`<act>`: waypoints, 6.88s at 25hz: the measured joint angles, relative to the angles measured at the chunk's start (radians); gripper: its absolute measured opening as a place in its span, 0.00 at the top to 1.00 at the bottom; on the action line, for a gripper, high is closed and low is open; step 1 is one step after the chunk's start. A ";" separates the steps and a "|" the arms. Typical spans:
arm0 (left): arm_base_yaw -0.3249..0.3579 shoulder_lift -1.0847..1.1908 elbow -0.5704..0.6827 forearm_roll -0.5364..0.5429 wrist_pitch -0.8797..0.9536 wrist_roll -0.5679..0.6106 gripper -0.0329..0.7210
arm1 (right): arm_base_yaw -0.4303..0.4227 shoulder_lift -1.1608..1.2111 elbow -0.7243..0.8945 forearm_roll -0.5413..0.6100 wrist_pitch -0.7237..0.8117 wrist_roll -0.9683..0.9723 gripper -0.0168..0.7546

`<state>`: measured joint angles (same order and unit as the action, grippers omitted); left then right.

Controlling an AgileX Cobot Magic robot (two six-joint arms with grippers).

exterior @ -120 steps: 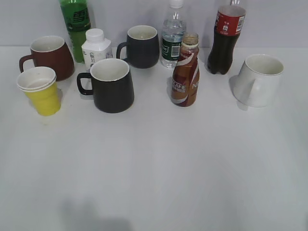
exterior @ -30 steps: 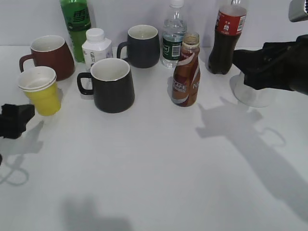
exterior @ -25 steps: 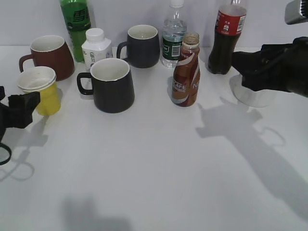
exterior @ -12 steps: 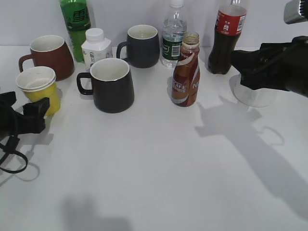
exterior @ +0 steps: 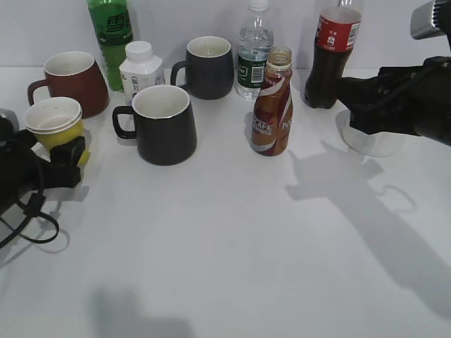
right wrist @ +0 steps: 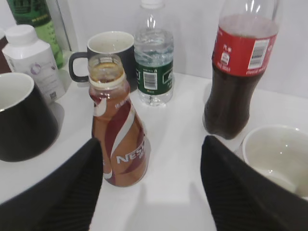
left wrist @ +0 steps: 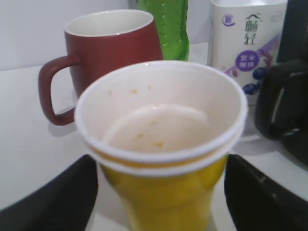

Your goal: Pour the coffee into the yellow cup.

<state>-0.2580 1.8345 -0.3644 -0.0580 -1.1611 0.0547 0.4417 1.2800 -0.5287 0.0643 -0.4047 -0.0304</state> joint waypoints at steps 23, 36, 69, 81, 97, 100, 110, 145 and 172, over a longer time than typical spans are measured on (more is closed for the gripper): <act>0.000 0.162 -0.195 -0.032 -0.031 0.000 0.29 | 0.000 0.005 0.000 -0.004 -0.018 0.008 0.36; -0.003 0.068 -0.083 0.002 -0.042 -0.014 0.38 | 0.000 0.337 0.000 -0.308 -0.372 0.239 0.29; -0.044 -0.051 0.068 0.701 -0.045 -0.187 0.38 | 0.000 0.832 -0.420 -0.318 -0.462 0.245 0.33; -0.177 -0.051 -0.012 0.702 -0.045 -0.195 0.38 | 0.000 0.701 -0.420 -0.687 -0.430 0.238 0.33; -0.212 0.052 -0.196 0.772 -0.045 -0.270 0.38 | 0.001 0.524 -0.419 -0.981 -0.241 -0.068 0.33; -0.252 0.073 -0.241 0.773 -0.045 -0.270 0.38 | 0.001 0.524 -0.419 -1.004 -0.232 -0.112 0.33; -0.291 0.104 -0.286 0.752 -0.045 -0.270 0.38 | 0.001 0.524 -0.419 -1.006 -0.183 -0.307 0.33; -0.291 0.111 -0.295 0.804 -0.031 -0.272 0.38 | 0.001 0.523 -0.419 -0.946 -0.183 -0.746 0.33; -0.291 0.111 -0.295 0.842 -0.022 -0.272 0.38 | 0.001 0.523 -0.419 -0.879 -0.182 -0.917 0.33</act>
<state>-0.5485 1.9456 -0.6590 0.7844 -1.1828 -0.2168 0.4427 1.8028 -0.9474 -0.8151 -0.5870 -0.9471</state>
